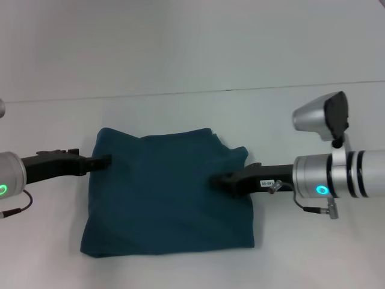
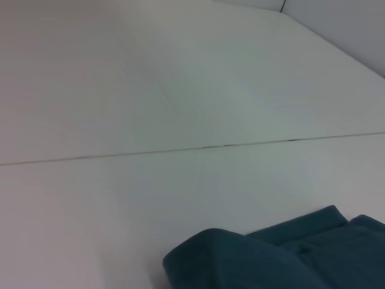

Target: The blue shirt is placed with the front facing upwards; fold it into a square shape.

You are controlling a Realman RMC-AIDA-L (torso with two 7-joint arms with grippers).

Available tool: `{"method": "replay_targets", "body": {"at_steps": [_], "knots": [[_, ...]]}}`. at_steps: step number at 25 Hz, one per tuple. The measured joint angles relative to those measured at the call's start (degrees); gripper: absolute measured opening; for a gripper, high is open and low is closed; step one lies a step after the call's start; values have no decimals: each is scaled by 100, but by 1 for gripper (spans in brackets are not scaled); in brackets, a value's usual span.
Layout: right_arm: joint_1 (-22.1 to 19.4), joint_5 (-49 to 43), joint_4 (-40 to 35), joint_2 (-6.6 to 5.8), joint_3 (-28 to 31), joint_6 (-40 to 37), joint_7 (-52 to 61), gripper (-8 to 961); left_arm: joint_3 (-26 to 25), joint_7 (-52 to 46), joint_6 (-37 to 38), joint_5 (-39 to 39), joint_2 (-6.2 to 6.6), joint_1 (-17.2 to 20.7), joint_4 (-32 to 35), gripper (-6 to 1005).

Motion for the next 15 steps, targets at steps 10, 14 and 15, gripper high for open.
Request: {"method": "replay_targets", "body": {"at_steps": [10, 14, 15], "knots": [[347, 25, 389, 44, -478, 921, 39, 4, -2, 0, 89, -5, 9, -1, -53, 888], [402, 77, 416, 52, -521, 1026, 14, 4, -33, 0, 275, -5, 23, -1, -23, 888], [382, 141, 381, 52, -522, 986, 4, 4, -39, 0, 343, -5, 25, -1, -8, 888]]}}
